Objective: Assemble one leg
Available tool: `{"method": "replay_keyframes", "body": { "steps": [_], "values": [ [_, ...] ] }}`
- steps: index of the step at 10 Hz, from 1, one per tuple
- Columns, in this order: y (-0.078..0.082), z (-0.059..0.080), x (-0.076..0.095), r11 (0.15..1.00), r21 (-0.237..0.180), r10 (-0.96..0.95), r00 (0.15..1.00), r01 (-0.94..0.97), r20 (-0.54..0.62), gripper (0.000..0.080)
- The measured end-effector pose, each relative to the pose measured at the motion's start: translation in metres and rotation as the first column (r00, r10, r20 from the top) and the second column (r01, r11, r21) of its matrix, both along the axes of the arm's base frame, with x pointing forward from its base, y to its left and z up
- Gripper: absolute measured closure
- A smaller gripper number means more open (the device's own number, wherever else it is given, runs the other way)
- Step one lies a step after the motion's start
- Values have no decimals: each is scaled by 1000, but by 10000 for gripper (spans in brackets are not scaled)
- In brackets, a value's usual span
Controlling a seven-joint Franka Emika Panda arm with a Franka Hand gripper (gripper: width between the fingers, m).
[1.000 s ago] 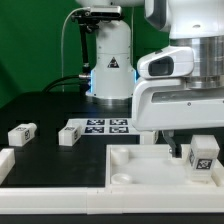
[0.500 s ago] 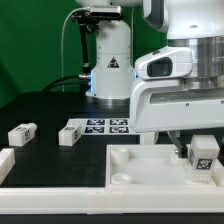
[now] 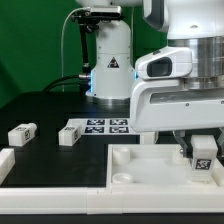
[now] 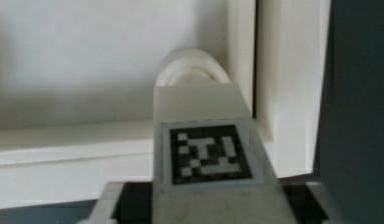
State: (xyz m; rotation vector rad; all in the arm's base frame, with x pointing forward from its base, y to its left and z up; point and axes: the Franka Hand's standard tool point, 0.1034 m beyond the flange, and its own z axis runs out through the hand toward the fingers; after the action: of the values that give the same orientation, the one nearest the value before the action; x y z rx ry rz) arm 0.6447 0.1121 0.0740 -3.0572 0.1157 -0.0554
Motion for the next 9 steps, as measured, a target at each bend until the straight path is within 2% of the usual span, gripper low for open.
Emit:
{"method": "replay_keyframes", "body": {
  "steps": [1,3,5,7,9],
  "values": [
    [0,1,1,991,12,-135,991,135,2,505],
    [0,1,-6,906,40,-421,907,420,14,505],
    [-3,1,-6,777,55,-627,779,627,-10,505],
    [-5,1,-7,665,53,-744,667,745,-31,504],
    [-3,2,-11,420,42,-904,422,907,-75,502]
  ]
}}
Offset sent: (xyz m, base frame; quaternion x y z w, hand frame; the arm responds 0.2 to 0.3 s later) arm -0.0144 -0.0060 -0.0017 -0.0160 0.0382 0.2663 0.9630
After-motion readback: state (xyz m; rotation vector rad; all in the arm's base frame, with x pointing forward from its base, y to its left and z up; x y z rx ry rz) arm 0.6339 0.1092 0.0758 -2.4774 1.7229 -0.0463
